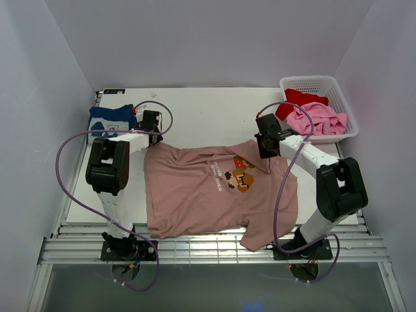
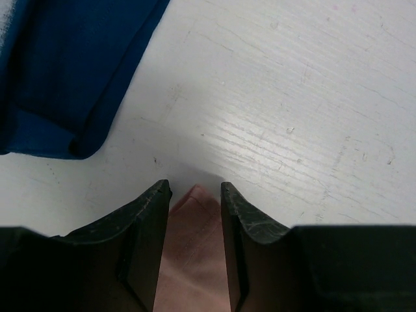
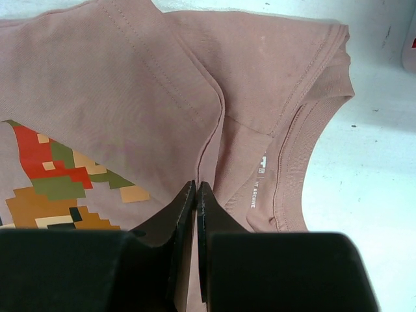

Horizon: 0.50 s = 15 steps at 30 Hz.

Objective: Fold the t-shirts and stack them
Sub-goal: Flatten the tshirt out

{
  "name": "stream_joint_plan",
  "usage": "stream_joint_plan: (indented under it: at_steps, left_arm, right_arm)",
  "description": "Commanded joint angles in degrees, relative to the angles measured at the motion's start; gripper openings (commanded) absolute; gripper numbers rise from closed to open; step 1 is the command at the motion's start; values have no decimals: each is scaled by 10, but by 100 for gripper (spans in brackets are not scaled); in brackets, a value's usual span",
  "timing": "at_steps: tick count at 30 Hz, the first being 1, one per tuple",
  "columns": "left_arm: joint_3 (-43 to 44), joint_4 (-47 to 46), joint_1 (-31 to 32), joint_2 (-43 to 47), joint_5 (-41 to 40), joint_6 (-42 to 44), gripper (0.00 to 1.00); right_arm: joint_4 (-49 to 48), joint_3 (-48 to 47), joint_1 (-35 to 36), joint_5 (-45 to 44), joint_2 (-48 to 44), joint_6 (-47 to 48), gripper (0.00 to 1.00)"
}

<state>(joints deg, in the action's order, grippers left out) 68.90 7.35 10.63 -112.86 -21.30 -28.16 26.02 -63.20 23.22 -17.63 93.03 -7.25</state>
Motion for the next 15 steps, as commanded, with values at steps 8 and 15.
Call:
stream_joint_plan:
  at_steps: [8,15]
  left_arm:
    - [-44,98,2,-7,26,-15,47]
    - [-34,102,2,-26,28,-10,26]
  right_arm:
    - [5,4,-4,7,-33,-9,8]
    - [5,0,-4,6,-34,-12,8]
